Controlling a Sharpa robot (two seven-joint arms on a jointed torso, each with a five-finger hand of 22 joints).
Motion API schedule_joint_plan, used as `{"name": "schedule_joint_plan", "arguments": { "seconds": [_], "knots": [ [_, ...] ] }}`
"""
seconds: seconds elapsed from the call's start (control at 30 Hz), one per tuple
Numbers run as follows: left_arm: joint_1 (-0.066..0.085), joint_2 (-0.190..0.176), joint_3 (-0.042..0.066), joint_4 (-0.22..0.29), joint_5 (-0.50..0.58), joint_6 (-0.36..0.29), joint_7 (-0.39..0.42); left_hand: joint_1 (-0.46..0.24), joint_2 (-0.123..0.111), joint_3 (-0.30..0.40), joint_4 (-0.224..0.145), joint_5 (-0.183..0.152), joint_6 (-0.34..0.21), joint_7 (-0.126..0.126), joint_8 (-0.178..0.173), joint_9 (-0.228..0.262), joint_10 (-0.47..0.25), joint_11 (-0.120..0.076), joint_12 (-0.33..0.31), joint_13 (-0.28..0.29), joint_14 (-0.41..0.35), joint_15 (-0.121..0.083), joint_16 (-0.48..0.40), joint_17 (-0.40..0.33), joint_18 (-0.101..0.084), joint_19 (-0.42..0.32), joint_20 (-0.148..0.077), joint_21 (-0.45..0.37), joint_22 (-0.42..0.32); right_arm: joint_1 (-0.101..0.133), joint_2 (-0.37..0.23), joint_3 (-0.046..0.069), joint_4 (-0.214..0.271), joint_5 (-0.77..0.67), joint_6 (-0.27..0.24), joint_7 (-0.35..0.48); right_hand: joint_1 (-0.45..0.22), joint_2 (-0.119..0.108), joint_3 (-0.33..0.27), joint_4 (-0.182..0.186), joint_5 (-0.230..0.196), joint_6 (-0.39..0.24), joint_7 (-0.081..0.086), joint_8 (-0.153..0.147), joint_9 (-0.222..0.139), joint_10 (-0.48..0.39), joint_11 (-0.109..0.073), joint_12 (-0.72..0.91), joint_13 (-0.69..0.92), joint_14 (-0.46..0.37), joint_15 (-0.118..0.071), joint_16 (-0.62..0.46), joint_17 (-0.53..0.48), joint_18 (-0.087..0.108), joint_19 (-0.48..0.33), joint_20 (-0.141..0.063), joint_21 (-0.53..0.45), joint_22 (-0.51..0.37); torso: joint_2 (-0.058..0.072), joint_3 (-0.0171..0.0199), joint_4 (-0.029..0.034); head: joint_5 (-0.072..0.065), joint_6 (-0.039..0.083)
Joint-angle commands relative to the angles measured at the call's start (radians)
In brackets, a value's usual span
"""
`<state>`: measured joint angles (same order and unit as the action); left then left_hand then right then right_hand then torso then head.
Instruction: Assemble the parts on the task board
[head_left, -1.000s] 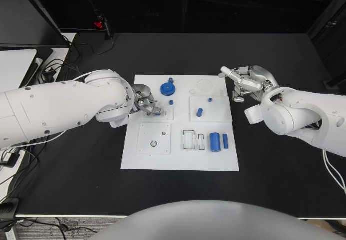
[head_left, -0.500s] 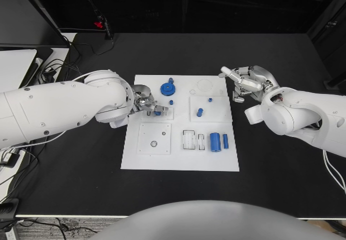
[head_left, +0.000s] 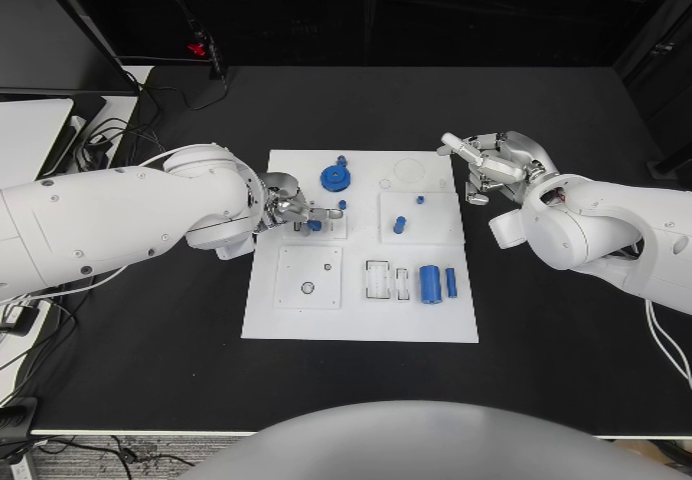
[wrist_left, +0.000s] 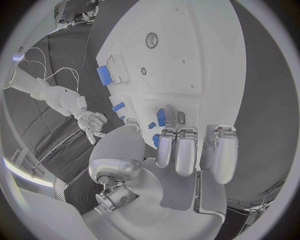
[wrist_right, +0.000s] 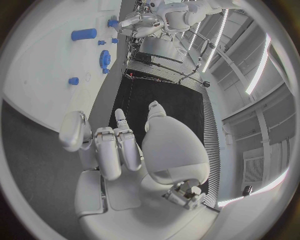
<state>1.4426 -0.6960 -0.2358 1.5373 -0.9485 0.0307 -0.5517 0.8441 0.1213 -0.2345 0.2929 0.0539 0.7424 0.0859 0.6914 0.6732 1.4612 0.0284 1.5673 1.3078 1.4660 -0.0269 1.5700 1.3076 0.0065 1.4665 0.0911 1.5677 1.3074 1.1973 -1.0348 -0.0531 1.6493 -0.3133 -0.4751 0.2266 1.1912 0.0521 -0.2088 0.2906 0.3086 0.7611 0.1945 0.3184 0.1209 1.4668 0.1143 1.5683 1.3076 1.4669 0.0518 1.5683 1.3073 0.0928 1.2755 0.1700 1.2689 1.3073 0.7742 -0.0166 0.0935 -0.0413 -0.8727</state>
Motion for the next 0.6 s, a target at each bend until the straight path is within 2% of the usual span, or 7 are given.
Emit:
{"name": "schedule_joint_plan", "arguments": {
  "seconds": [0.03,0.3,0.6],
  "knots": [
    [0.000,-0.002,0.000,0.005,0.000,-0.016,0.021,-0.010,0.003,-0.008,0.001,-0.005,0.008,0.002,0.007,0.003,0.110,-0.001,0.003,0.263,0.105,0.002,0.001,0.263,-0.006,0.104,0.002,0.003,0.263,0.001,0.001,0.000,0.001,0.001,-0.001,0.006,0.002,0.012,-0.006,0.000,0.006,-0.008,0.000,0.006,0.002,0.104,0.006,0.003,0.263,0.104,0.007,0.002,0.263,0.006,-0.007,-0.002,-0.004,0.054,0.000,-0.0002,-0.0001,-0.001,0.000],
    [0.000,-0.004,0.000,0.009,0.000,-0.049,0.044,-0.004,0.020,-0.016,-0.001,-0.004,-0.007,0.003,0.016,0.015,0.110,-0.001,0.003,0.263,0.105,0.002,0.001,0.263,-0.006,0.104,0.001,0.003,0.263,0.001,0.002,0.000,0.000,0.001,0.000,0.005,0.002,0.012,-0.006,0.000,0.006,-0.008,0.000,0.006,0.002,0.104,0.006,0.003,0.263,0.104,0.007,0.002,0.263,0.006,-0.007,-0.002,-0.004,0.054,0.000,0.0001,-0.0002,-0.001,0.000],
    [0.000,-0.006,0.000,0.010,0.000,-0.081,0.069,0.015,0.035,-0.029,-0.002,-0.004,-0.018,0.001,0.045,0.042,0.110,-0.001,0.003,0.263,0.105,0.001,0.001,0.263,-0.006,0.104,0.000,0.003,0.263,0.001,0.003,0.000,-0.002,0.001,0.000,0.004,0.002,0.012,-0.006,0.000,0.006,-0.008,0.000,0.006,0.002,0.104,0.006,0.003,0.263,0.104,0.007,0.002,0.263,0.006,-0.007,-0.002,-0.004,0.054,0.000,0.0000,-0.0001,-0.003,0.000]
  ]
}}
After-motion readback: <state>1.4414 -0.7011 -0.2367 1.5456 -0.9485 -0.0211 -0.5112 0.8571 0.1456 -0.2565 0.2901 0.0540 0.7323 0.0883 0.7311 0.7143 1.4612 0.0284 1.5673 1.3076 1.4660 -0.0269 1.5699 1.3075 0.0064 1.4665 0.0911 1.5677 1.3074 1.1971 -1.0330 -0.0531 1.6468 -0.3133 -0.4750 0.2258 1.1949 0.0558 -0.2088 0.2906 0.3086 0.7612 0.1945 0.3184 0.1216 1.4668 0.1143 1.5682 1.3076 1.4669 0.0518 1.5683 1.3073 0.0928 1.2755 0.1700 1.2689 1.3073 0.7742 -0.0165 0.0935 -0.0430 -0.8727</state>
